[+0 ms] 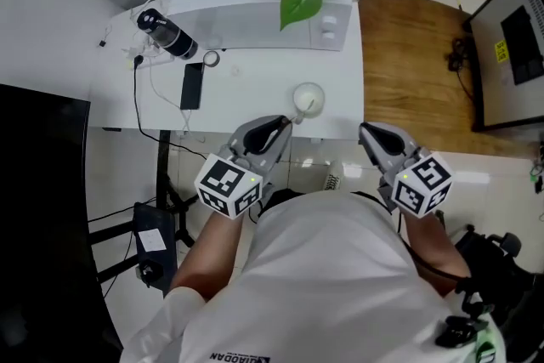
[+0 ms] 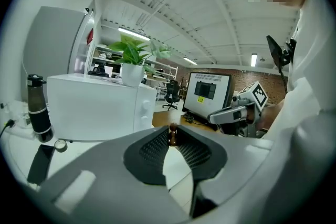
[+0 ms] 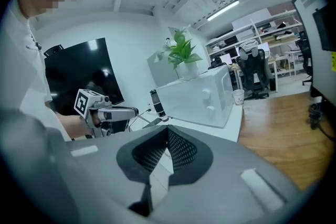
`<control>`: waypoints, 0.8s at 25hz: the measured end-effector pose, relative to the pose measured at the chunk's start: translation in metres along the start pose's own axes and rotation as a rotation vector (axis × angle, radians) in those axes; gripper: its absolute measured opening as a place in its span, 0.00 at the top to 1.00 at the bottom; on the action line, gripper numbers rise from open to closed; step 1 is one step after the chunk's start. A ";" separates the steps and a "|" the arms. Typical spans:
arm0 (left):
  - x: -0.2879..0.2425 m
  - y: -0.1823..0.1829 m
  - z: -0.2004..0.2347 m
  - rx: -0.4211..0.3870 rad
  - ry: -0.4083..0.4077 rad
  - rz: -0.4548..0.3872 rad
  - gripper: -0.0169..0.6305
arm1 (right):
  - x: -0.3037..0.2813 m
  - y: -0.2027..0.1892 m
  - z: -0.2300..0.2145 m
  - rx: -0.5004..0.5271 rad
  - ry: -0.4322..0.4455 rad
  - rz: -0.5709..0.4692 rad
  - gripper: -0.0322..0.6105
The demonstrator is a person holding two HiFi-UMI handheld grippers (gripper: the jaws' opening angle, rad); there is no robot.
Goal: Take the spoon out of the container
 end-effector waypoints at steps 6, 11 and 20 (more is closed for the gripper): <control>0.045 -0.016 -0.013 -0.048 -0.068 -0.014 0.89 | 0.012 -0.031 0.054 -0.057 -0.092 -0.032 0.94; 0.089 -0.041 -0.022 -0.054 -0.104 -0.033 0.89 | 0.014 -0.058 0.114 -0.098 -0.142 -0.046 0.94; 0.144 -0.084 -0.039 -0.077 -0.159 -0.017 0.89 | 0.034 -0.100 0.202 -0.120 -0.204 -0.055 0.94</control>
Point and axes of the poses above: the fingertips, and each gripper's own axes: x backward along the fingers, z to its left, y out of its top, the point moved 6 cm from there along x, backward along the fingers, and after that the axes turned 11 degrees about z, right-handed, at the moved point
